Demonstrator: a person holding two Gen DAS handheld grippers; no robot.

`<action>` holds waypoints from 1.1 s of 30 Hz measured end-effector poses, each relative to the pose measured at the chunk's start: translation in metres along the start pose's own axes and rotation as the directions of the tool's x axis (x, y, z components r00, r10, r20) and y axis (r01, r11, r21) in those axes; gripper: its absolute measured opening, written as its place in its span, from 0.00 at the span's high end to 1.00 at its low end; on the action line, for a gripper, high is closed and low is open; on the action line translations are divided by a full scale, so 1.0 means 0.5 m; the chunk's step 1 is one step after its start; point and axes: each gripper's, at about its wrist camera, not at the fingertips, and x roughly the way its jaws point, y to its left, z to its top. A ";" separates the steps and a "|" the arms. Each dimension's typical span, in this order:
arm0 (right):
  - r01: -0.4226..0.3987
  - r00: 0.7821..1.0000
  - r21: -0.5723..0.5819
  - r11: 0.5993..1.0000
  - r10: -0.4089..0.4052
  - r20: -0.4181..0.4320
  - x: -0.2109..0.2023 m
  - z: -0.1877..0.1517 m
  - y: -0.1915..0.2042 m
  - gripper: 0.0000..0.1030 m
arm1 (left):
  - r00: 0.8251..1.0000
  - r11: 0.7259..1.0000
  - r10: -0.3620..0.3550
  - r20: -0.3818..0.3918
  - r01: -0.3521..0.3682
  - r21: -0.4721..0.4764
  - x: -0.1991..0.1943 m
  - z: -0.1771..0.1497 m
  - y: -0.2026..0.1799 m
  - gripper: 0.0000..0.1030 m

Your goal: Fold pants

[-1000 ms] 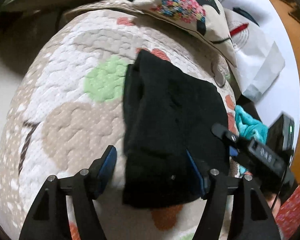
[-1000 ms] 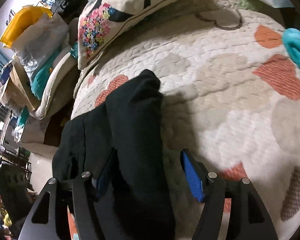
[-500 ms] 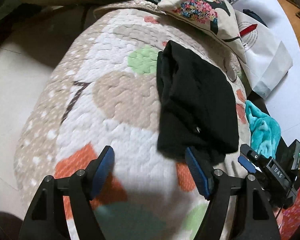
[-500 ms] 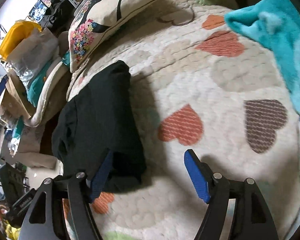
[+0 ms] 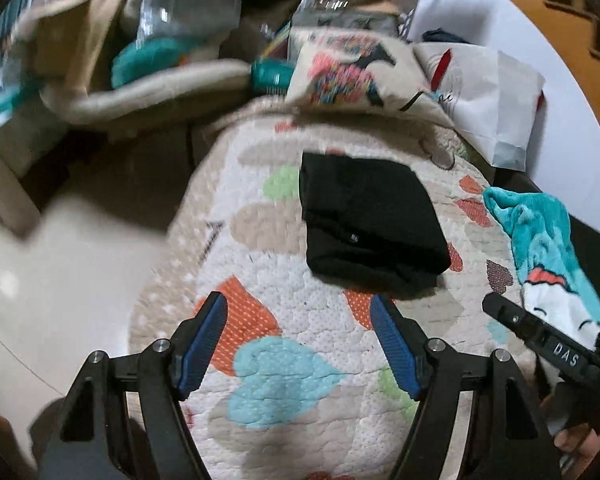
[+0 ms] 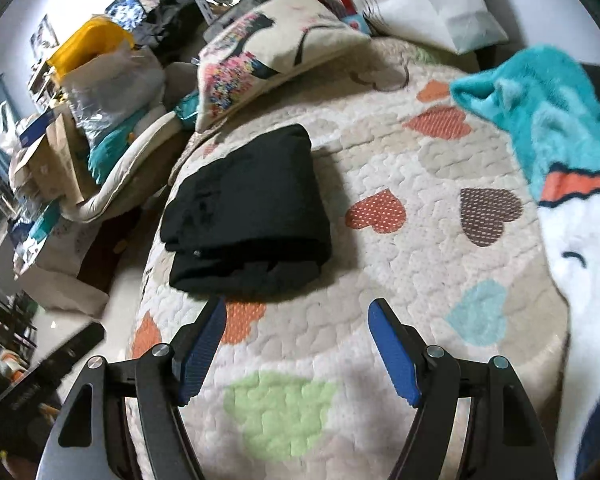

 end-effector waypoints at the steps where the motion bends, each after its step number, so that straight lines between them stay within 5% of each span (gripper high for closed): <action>1: 0.014 1.000 -0.010 1.000 -0.014 0.014 -0.013 -0.008 0.003 0.24 | 1.000 1.000 0.016 0.021 -0.016 0.013 -0.013 0.000 -0.007 0.29; 11: 0.127 0.988 -0.099 0.987 -0.117 0.099 -0.078 -0.056 0.030 0.24 | 0.985 0.994 0.080 0.152 -0.091 0.068 -0.103 -0.012 -0.047 0.16; 33: 0.137 0.989 -0.195 0.971 -0.124 0.076 -0.067 -0.096 0.067 0.24 | 0.998 0.997 0.003 0.067 -0.008 0.077 -0.092 -0.040 -0.053 0.16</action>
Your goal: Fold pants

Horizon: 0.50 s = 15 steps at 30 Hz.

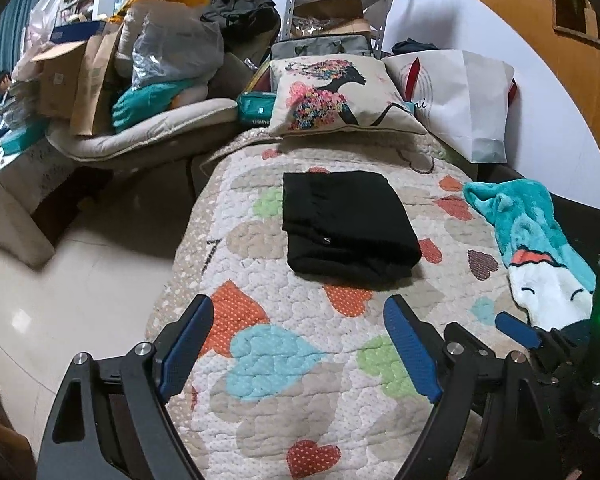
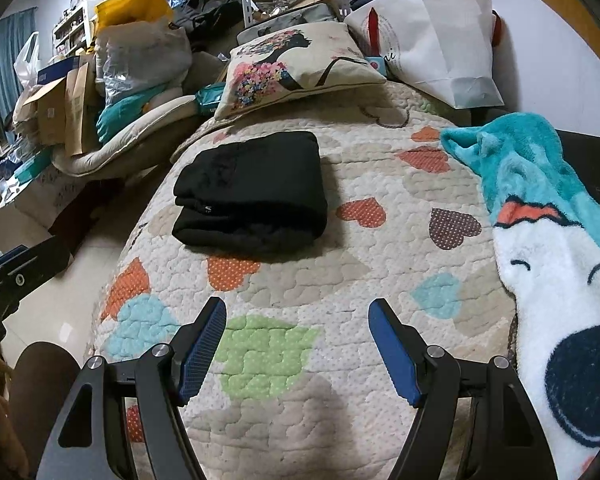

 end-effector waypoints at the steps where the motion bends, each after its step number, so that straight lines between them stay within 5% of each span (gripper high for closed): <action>1: 0.000 1.000 -0.001 1.000 0.000 -0.002 0.001 -0.001 0.001 0.24 | 1.000 1.000 -0.005 -0.006 0.005 -0.005 0.002 -0.001 0.001 0.16; 15: 0.008 1.000 -0.010 1.000 -0.008 -0.016 0.011 -0.005 0.004 0.23 | 1.000 1.000 -0.009 -0.004 0.009 -0.013 0.006 -0.003 0.003 0.16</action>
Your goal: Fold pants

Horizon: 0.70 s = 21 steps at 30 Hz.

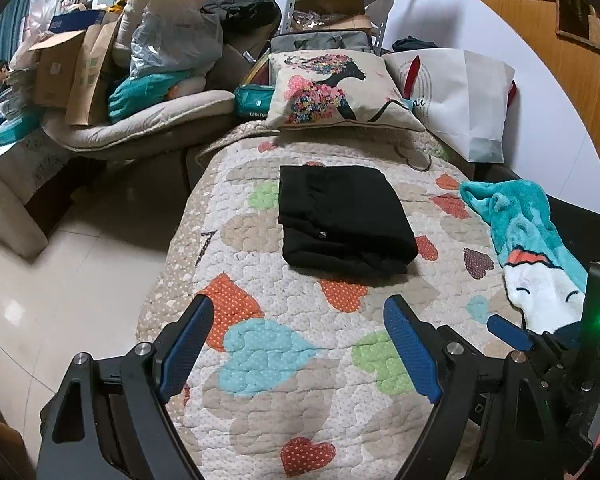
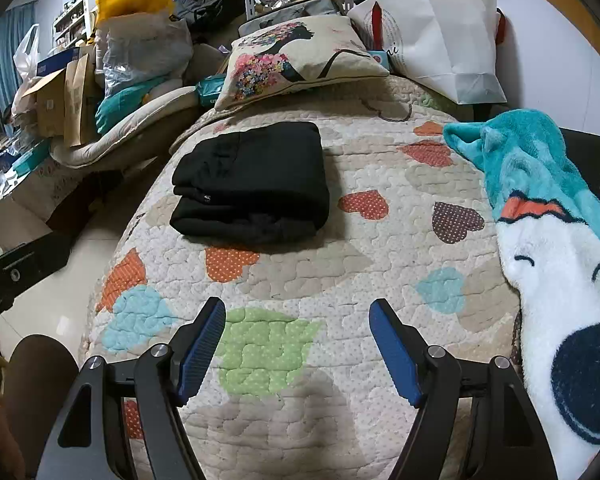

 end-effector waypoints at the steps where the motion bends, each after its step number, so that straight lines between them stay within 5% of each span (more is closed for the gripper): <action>1: 0.000 1.000 0.000 1.000 0.000 0.000 0.000 0.000 0.000 0.23 | 1.000 1.000 0.010 0.015 -0.010 0.005 -0.004 0.000 -0.001 0.16; 13: 0.002 1.000 -0.002 1.000 -0.002 0.013 -0.003 0.000 -0.001 0.23 | 0.970 0.993 0.111 0.214 -0.114 0.003 -0.071 0.019 0.003 0.05; 21: 0.001 1.000 -0.009 1.000 -0.001 0.014 -0.005 0.000 0.003 0.23 | 0.964 0.983 0.179 0.198 -0.182 -0.004 -0.078 0.029 0.006 0.00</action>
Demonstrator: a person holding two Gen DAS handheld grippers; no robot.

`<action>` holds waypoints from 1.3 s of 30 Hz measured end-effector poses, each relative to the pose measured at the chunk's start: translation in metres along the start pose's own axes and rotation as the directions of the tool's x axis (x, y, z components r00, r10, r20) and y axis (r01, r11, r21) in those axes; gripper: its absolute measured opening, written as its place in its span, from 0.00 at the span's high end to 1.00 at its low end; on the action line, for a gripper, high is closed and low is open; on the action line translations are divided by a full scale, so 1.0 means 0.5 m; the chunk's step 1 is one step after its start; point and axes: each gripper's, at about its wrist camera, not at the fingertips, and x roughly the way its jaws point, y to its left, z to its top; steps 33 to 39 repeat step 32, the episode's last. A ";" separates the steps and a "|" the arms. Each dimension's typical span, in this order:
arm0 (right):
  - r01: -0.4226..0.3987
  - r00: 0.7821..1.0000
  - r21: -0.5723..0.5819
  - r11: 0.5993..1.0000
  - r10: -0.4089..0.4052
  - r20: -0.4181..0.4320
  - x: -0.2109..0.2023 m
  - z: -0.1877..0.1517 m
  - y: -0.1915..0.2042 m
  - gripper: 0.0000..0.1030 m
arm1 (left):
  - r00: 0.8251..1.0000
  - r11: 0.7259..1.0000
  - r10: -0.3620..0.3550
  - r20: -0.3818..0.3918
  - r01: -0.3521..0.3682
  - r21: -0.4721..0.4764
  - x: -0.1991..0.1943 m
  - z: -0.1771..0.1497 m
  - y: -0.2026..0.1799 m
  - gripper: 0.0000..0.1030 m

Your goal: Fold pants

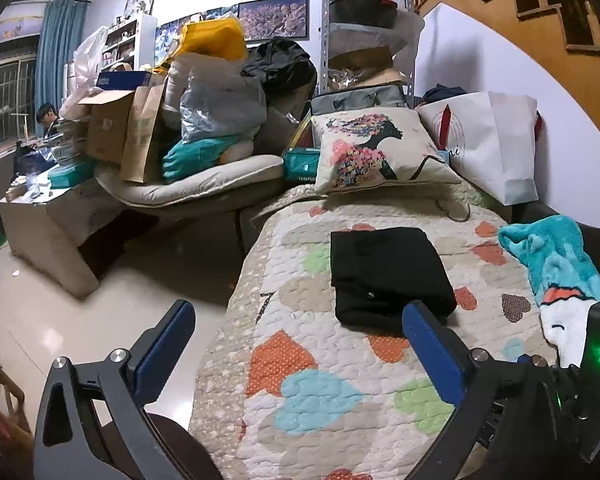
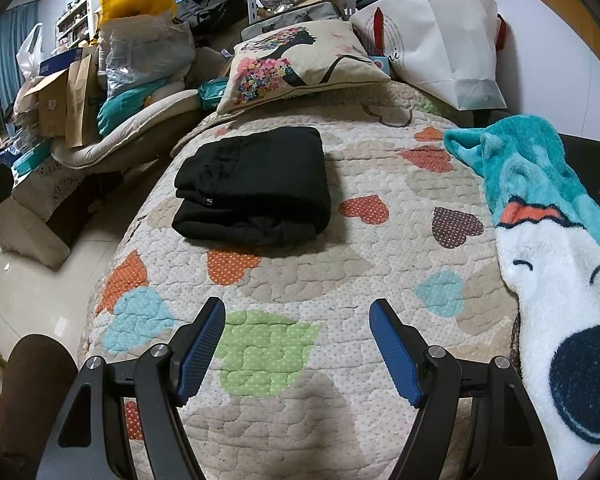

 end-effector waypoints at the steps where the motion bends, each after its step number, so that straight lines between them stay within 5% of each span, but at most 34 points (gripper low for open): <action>1: 0.000 1.000 0.000 1.000 0.000 0.000 0.000 0.000 0.000 0.23 | 1.000 1.000 -0.009 -0.008 0.009 -0.006 0.002 -0.001 0.002 0.00; 7: 0.001 1.000 0.002 1.000 -0.001 -0.001 0.001 -0.001 0.001 0.23 | 0.996 0.999 -0.034 -0.082 0.034 -0.002 0.020 -0.015 -0.003 0.00; 39: -0.005 0.999 -0.021 1.000 0.004 -0.035 0.025 -0.012 0.001 0.22 | 0.980 0.996 -0.084 -0.183 0.080 -0.030 0.070 -0.049 -0.002 0.00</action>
